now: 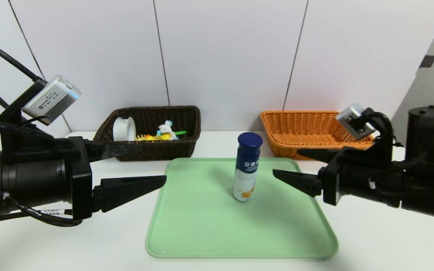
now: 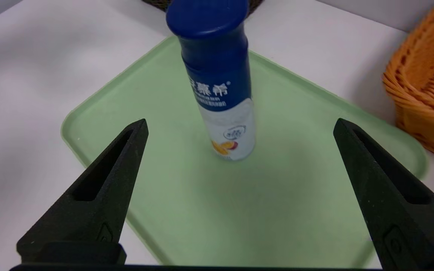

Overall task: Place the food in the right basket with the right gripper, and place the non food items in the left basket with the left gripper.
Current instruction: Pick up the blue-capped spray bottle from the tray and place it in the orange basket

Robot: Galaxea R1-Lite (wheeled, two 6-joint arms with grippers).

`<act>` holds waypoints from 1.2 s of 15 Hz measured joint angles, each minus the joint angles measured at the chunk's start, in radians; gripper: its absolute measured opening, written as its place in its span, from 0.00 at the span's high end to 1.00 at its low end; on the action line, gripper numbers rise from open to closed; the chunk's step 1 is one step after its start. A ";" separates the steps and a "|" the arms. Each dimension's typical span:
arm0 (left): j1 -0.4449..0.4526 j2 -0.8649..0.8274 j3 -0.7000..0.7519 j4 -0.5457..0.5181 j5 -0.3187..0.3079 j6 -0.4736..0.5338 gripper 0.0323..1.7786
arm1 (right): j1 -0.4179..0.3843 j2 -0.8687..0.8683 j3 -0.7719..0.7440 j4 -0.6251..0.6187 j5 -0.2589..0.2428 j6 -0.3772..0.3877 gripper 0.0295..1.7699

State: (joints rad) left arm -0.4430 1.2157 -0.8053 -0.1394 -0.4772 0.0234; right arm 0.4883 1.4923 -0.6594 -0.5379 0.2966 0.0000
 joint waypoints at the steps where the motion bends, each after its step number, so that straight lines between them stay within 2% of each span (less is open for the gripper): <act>1: 0.001 0.001 -0.005 -0.001 0.002 0.000 0.05 | 0.020 0.038 -0.020 -0.022 -0.013 -0.011 0.04; 3: 0.002 0.002 -0.008 -0.001 0.003 -0.002 0.05 | 0.051 0.100 -0.059 -0.039 -0.040 -0.033 0.04; 7: 0.012 0.005 -0.009 -0.002 0.005 -0.002 0.05 | 0.066 0.181 -0.104 -0.051 -0.047 -0.038 0.04; 10: 0.014 0.012 -0.009 -0.004 0.006 -0.001 0.05 | 0.068 0.231 -0.119 -0.141 -0.082 -0.036 0.04; 16: 0.017 0.020 -0.009 -0.004 0.006 0.000 0.05 | 0.124 0.339 -0.133 -0.291 -0.177 -0.028 0.04; 18: 0.021 0.022 -0.009 -0.003 0.006 0.000 0.05 | 0.145 0.376 -0.135 -0.357 -0.234 -0.028 0.04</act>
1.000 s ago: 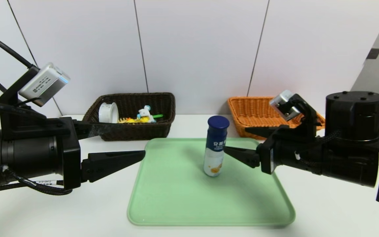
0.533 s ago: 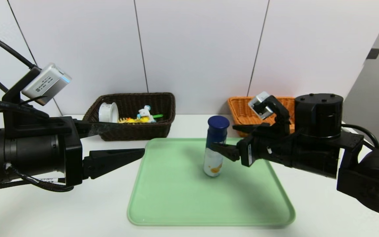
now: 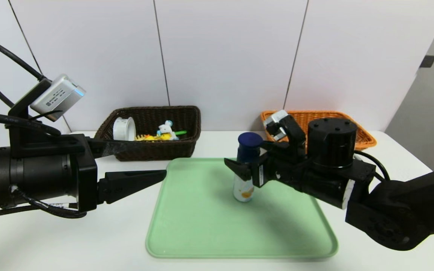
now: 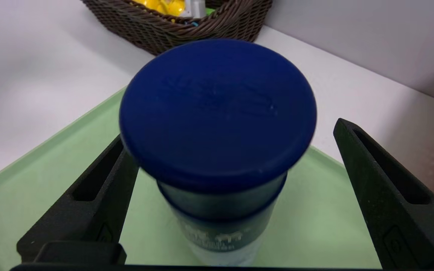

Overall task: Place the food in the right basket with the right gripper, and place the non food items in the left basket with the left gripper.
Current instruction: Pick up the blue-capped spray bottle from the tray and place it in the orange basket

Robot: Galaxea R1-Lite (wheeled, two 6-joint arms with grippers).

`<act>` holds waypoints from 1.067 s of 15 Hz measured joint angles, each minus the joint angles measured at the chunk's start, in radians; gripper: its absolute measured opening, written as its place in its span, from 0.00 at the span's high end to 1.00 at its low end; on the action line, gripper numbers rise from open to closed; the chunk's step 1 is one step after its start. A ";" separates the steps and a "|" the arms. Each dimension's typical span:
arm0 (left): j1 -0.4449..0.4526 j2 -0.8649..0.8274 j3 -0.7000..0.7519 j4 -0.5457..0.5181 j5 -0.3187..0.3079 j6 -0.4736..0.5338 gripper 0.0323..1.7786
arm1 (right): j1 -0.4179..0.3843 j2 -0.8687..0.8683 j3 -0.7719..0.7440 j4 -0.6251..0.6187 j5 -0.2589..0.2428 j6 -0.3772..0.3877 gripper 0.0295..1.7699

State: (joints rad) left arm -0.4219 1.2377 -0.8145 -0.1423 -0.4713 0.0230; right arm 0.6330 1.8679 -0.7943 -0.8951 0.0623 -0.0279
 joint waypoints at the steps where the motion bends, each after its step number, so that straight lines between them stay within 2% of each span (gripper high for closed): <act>1: 0.003 0.000 0.000 0.000 0.000 0.000 0.05 | 0.006 0.013 0.000 -0.017 -0.018 0.004 0.04; 5: 0.008 0.002 0.001 0.000 0.000 0.000 0.05 | 0.011 0.033 0.012 -0.021 -0.029 0.019 0.04; 7: 0.008 0.004 0.001 0.000 -0.001 0.001 0.05 | 0.009 0.033 0.018 -0.025 -0.051 0.028 0.04; 12: 0.008 0.015 0.000 -0.005 -0.001 0.001 0.05 | 0.008 0.032 0.028 -0.031 -0.056 0.044 0.04; 14: 0.007 0.017 0.000 -0.005 -0.002 0.001 0.05 | 0.008 0.031 0.029 -0.031 -0.057 0.043 0.25; 16: 0.008 0.018 -0.001 -0.005 -0.002 0.001 0.05 | 0.009 0.030 0.029 -0.030 -0.073 0.043 0.41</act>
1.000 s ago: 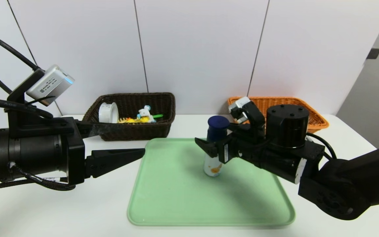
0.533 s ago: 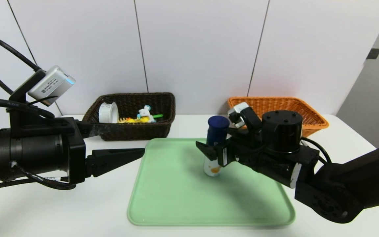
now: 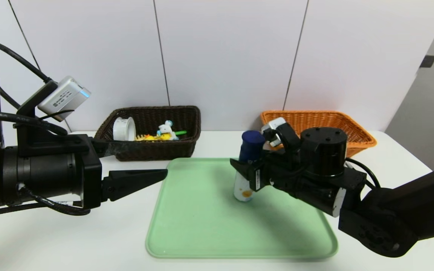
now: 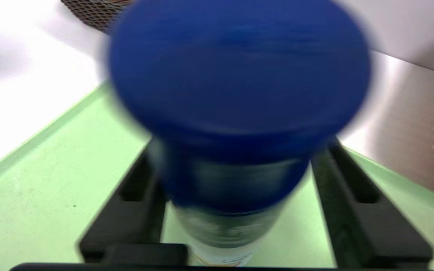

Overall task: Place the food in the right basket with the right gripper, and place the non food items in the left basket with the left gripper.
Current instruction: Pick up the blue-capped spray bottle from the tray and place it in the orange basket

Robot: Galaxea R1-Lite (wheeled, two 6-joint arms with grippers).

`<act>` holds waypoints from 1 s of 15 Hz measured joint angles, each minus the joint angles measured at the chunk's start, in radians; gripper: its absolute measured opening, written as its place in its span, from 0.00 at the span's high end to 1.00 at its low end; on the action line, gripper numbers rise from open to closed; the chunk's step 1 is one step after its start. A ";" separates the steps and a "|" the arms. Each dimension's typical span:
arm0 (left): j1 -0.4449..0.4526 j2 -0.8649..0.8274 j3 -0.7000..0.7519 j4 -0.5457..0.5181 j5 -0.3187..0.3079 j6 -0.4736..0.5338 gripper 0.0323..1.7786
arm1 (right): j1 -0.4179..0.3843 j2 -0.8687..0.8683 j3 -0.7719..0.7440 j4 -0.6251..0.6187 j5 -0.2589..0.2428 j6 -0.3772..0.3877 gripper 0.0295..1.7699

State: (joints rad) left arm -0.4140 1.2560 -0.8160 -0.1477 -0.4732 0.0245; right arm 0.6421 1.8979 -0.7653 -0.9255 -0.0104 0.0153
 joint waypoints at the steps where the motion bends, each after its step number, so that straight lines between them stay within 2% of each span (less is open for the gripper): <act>1: 0.000 0.001 0.000 0.000 0.000 0.000 0.05 | 0.001 0.000 0.000 0.000 -0.006 0.000 0.48; 3: 0.000 0.004 0.000 0.000 0.000 0.001 0.05 | 0.002 -0.002 0.001 0.000 -0.007 -0.002 0.56; 9: 0.000 0.007 -0.003 0.000 0.000 0.002 0.05 | 0.001 -0.021 -0.011 0.001 -0.009 -0.001 0.57; 15: 0.000 0.007 -0.011 0.000 0.000 0.001 0.05 | -0.033 -0.070 -0.054 0.006 -0.013 -0.001 0.57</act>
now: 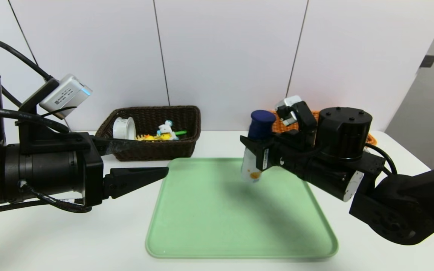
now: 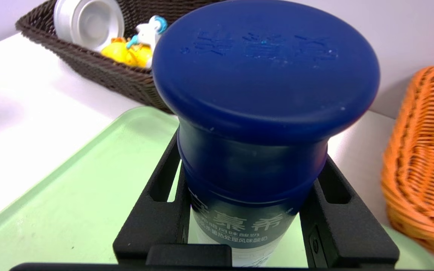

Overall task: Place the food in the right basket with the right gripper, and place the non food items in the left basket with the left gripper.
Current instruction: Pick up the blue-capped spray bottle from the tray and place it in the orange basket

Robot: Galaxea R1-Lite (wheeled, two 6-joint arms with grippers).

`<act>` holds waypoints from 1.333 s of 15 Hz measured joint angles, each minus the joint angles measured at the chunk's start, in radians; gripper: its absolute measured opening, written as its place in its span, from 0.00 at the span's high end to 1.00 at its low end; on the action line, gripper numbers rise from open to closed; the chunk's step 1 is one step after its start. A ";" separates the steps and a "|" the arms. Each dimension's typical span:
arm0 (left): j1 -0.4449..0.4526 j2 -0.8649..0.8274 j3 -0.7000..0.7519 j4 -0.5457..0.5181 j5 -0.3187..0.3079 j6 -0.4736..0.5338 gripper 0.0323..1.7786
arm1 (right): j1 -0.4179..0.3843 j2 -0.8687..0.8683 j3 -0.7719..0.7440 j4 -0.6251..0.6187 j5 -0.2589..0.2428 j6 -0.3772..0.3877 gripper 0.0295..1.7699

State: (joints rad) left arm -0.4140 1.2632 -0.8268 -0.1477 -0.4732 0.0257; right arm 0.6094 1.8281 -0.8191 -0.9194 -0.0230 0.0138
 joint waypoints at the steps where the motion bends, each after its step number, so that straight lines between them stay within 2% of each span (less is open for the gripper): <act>1: 0.000 0.000 0.000 0.000 0.000 0.001 0.05 | -0.009 -0.008 -0.006 0.003 0.000 0.000 0.57; 6: 0.000 -0.004 0.000 0.001 0.000 0.001 0.05 | -0.133 -0.042 -0.091 0.026 -0.026 -0.003 0.58; 12: -0.002 -0.010 0.000 0.001 -0.001 0.002 0.05 | -0.242 -0.067 -0.175 0.066 -0.032 -0.006 0.58; 20: -0.001 -0.011 -0.004 0.000 -0.001 0.002 0.05 | -0.417 0.001 -0.308 0.121 -0.037 -0.027 0.58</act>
State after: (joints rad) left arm -0.4155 1.2526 -0.8313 -0.1472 -0.4743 0.0274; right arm 0.1928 1.8294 -1.1274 -0.7981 -0.0596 -0.0134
